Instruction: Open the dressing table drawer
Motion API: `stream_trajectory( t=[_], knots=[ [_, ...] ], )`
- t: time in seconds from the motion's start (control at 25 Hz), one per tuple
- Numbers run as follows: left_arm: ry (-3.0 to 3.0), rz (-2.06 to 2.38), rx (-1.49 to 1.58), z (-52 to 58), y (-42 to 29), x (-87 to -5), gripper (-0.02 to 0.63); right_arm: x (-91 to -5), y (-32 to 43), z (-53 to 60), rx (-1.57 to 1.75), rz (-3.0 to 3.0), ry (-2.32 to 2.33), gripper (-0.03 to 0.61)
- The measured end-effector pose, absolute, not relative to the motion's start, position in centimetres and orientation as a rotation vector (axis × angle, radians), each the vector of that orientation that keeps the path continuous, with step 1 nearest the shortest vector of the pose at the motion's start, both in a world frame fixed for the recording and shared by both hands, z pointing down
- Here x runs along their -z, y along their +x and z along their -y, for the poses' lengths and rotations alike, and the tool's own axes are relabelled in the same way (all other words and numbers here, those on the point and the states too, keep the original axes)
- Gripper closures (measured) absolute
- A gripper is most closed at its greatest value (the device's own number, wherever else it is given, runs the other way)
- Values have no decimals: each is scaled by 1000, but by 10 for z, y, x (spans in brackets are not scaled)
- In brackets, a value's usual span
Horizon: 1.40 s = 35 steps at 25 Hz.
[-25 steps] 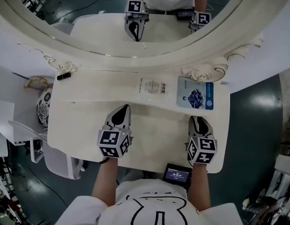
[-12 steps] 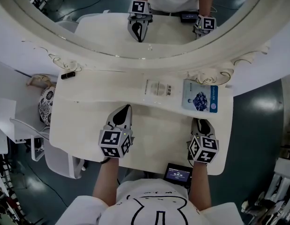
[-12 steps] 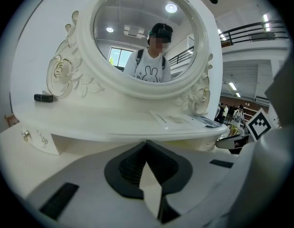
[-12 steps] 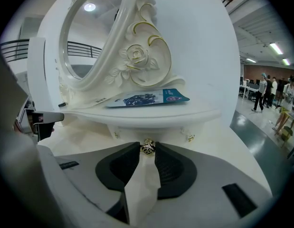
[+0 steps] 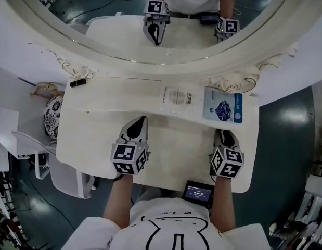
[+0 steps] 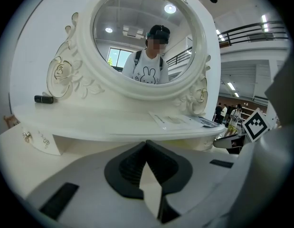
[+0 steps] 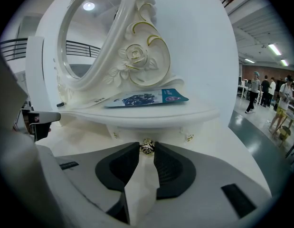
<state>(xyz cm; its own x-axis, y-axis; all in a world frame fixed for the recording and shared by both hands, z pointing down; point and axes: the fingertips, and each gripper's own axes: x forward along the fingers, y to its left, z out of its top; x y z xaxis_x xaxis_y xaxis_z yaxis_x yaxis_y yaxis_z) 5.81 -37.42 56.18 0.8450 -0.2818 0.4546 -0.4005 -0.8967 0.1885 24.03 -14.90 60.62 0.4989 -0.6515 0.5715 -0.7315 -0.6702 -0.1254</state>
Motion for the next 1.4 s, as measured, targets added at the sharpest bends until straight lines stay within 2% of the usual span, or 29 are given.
stream_trajectory(
  t=[1.4],
  knots=[
    [2810,373,-603,329,50,-547,606,-609,187,109,-891,1190,2614,468]
  ],
)
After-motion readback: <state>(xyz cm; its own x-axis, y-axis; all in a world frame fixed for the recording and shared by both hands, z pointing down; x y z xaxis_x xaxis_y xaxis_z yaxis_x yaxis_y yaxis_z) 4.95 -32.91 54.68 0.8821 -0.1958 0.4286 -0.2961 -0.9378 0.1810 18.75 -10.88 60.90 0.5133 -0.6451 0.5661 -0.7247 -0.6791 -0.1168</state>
